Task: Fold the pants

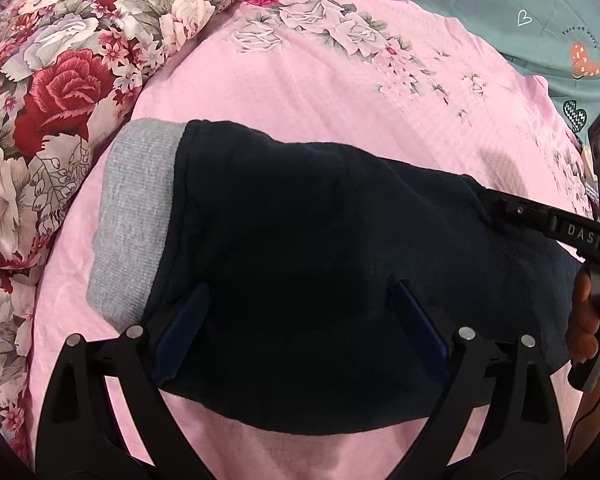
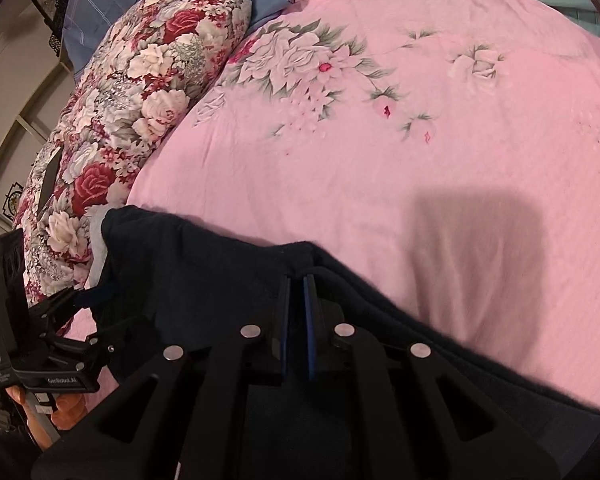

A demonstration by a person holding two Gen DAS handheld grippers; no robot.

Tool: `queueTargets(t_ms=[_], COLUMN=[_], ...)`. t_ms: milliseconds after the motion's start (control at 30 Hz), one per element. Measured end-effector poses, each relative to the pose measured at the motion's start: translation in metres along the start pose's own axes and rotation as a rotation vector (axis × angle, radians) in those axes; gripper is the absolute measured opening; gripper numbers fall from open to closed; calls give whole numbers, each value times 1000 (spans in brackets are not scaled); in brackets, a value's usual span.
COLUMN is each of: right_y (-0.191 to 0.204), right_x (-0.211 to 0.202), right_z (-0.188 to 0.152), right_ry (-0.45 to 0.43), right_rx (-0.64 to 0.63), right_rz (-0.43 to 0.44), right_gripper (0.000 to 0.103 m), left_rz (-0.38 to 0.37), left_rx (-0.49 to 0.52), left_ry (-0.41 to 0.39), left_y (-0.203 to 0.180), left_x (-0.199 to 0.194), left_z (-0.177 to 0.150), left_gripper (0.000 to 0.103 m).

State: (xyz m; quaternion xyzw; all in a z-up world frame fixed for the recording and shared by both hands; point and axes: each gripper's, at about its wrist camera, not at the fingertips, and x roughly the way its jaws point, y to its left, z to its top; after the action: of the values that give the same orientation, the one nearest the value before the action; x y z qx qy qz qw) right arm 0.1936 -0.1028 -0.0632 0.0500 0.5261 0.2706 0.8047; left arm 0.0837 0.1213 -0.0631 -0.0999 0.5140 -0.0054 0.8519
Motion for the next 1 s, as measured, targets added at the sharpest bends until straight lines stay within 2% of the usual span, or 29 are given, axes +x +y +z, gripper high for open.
queueTargets(t_ms=[100, 167, 233, 267, 367, 467, 533, 700, 733, 767, 800, 867, 900, 1000], right_y=[-3, -3, -3, -3, -6, 7, 15, 19, 18, 17, 16, 17, 16, 5], right_x=[3, 1, -4, -7, -2, 11, 10, -3, 3, 13, 17, 14, 9, -14], right_z=[7, 11, 17, 18, 20, 15, 13, 20, 20, 17, 14, 11, 10, 2], right_ry=[25, 22, -4, -17, 15, 56, 40, -79, -76, -66, -99, -143, -154, -182], right_rx=[6, 9, 9, 10, 29, -32, -76, -85, -90, -85, -98, -106, -87, -31], right_rz=[20, 29, -17, -40, 2, -40, -64, -116, -132, -152, -170, -239, -259, -239], right_gripper=[20, 31, 40, 40, 39, 25, 12, 10, 10, 13, 15, 44, 45, 45], left_rz=[0, -5, -12, -17, -21, -25, -29, -33, -28, -35, -42, -58, -59, -40], left_rx=[4, 4, 2, -1, -4, -9, -21, -59, -61, -66, -73, -86, -90, -112], left_ry=[0, 0, -1, -2, -2, -2, -4, -39, -29, -11, -11, -48, -71, -135], left_y=[-1, 0, 1, 2, 3, 3, 4, 8, 9, 10, 11, 19, 24, 44], left_x=[0, 0, -1, -1, -1, -1, -3, -12, -11, -10, -14, -33, -45, -75], left_z=[0, 1, 0, 0, 0, -1, 0, 8, 9, 10, 9, 6, 3, -3], left_gripper=[94, 94, 94, 94, 94, 94, 94, 94, 94, 94, 94, 94, 94, 94])
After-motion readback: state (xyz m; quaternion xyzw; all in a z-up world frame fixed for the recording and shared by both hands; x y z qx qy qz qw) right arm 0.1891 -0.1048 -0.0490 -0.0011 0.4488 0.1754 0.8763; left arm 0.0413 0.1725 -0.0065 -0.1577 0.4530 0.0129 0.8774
